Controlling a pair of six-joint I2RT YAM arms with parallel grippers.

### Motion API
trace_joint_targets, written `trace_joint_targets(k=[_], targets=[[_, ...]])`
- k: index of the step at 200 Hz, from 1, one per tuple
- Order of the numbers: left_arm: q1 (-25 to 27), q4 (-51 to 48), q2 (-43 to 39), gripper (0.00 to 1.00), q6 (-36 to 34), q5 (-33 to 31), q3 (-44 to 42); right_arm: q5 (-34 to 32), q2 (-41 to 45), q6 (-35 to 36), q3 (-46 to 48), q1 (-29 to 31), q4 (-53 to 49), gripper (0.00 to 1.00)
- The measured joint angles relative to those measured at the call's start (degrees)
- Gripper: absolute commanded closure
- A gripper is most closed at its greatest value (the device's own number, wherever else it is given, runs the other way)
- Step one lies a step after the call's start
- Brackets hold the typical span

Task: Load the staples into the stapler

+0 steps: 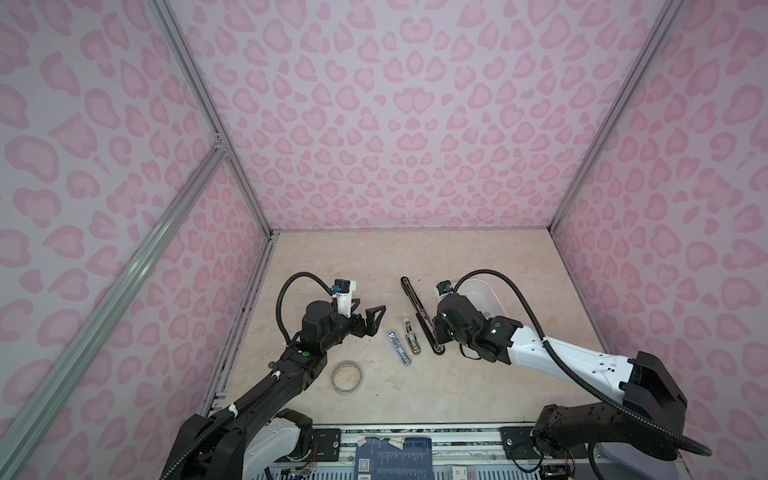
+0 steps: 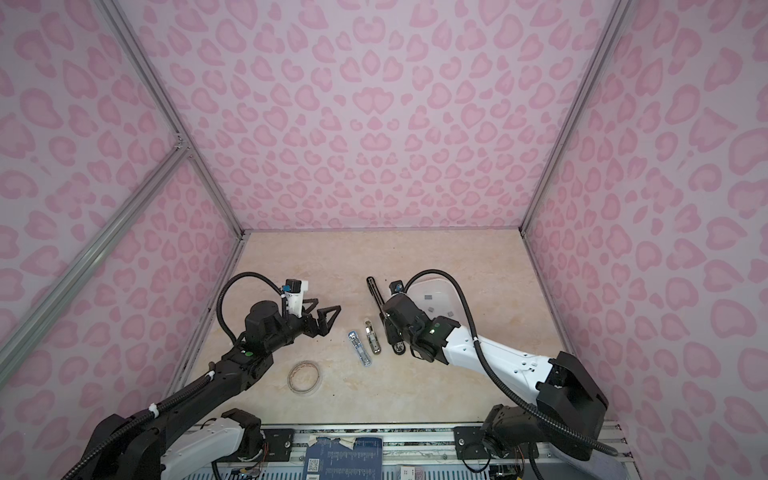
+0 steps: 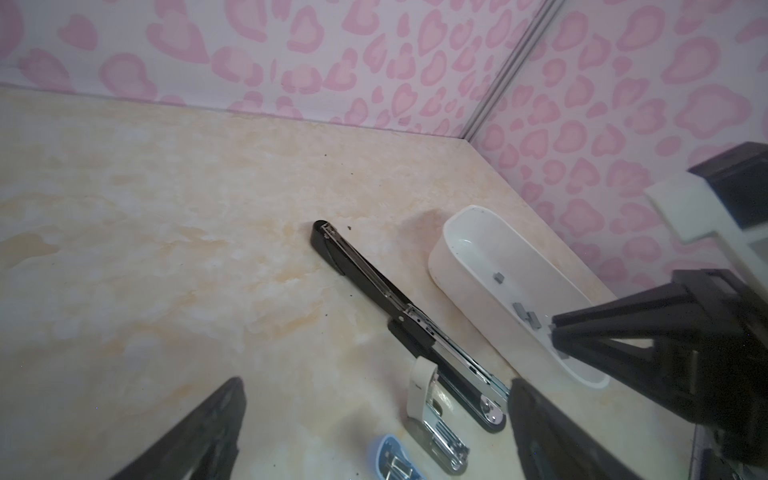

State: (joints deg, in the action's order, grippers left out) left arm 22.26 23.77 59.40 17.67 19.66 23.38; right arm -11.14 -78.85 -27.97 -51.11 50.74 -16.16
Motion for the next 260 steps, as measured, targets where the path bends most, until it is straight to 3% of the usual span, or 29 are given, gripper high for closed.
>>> trace_joint_targets(k=[96, 260], targets=[[2.12, 1.81, -11.85, 0.03, -2.38, -2.6, -6.67, -4.26, -13.66, -4.85, -3.32, 9.75, 5.6, 0.95], [2.19, 2.05, -13.99, 0.03, -2.54, -6.62, -7.61, -6.6, -19.1, -5.42, -3.89, 10.51, 6.19, 0.95]])
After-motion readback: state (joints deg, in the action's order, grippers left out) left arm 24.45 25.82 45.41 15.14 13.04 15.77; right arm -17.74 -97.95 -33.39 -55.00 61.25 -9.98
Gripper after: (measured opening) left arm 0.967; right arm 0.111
